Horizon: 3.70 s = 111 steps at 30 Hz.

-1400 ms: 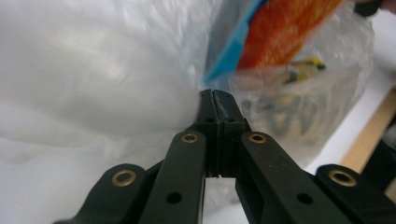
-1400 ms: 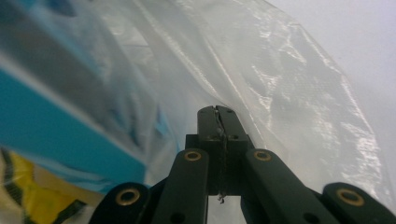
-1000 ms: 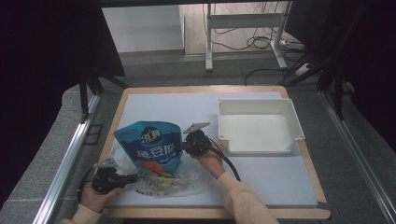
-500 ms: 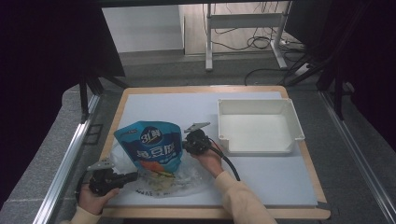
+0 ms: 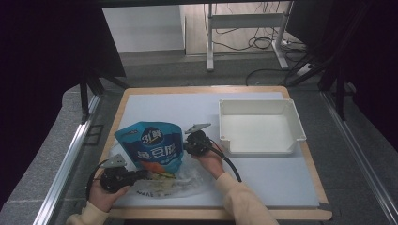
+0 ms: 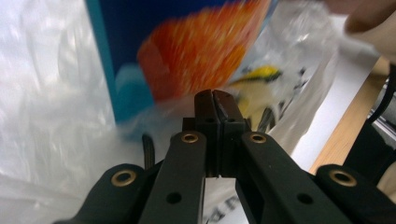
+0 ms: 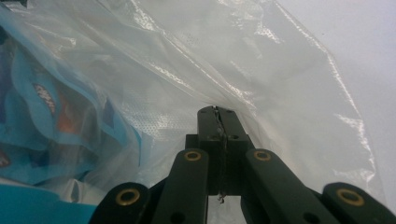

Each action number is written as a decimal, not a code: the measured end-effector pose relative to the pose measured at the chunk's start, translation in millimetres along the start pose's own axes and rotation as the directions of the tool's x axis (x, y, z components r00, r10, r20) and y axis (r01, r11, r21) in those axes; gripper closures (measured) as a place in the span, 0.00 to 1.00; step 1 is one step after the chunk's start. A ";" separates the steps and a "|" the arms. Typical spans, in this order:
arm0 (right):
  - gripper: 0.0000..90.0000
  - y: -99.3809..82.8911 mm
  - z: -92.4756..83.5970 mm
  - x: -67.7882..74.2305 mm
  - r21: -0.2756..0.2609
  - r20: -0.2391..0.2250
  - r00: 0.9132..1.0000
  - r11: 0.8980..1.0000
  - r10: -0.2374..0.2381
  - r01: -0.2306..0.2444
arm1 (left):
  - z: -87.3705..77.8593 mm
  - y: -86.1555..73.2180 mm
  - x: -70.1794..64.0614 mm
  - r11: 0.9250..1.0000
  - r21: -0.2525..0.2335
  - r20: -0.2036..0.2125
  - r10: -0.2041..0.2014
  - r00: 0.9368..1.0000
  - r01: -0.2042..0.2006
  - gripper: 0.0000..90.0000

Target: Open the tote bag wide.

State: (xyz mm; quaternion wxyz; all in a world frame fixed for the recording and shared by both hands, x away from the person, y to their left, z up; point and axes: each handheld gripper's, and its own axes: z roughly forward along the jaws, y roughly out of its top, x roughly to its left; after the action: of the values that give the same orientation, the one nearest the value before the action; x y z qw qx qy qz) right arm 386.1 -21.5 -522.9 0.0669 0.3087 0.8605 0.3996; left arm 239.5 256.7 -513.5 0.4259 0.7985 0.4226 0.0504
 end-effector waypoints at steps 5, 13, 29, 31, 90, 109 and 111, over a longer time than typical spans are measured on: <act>0.99 -1.3 0.2 -1.0 0.003 0.006 1.000 1.000 0.002 -0.002 | 9.7 -13.6 9.9 0.996 0.076 0.001 -0.042 0.999 0.041 1.00; 0.99 -0.4 3.7 -4.1 0.015 0.035 0.999 1.000 0.008 -0.009 | 14.6 -24.2 16.2 0.989 0.147 0.039 -0.029 0.999 0.023 1.00; 0.99 0.5 16.5 -12.1 0.027 0.151 0.988 0.999 0.037 -0.042 | 9.0 -31.6 14.5 0.986 0.137 0.037 -0.100 0.994 0.094 1.00; 0.99 0.9 17.0 -13.3 0.024 0.156 0.987 0.999 0.035 -0.039 | 9.1 -31.4 16.2 0.989 0.135 0.051 -0.072 0.996 0.065 1.00; 0.63 -30.4 -127.2 6.8 -0.233 -0.044 0.997 0.971 -0.066 0.054 | -71.1 -43.1 11.7 0.963 -0.265 -0.222 -0.115 0.968 0.053 0.37; 0.54 -31.7 -133.4 3.4 -0.244 -0.026 0.999 0.969 -0.044 0.036 | -67.9 -56.0 22.4 0.969 -0.234 -0.265 -0.143 0.954 0.080 0.29; 0.53 -31.3 -134.7 3.4 -0.245 -0.025 0.999 0.969 -0.044 0.036 | -65.7 -56.7 22.7 0.971 -0.225 -0.263 -0.143 0.954 0.084 0.29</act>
State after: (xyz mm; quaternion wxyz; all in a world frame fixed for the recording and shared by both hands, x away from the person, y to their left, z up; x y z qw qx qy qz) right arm 319.6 -122.0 -454.8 0.0996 0.2746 0.8116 0.5059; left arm 189.2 330.8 -519.2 0.4471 0.7079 0.5157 0.1818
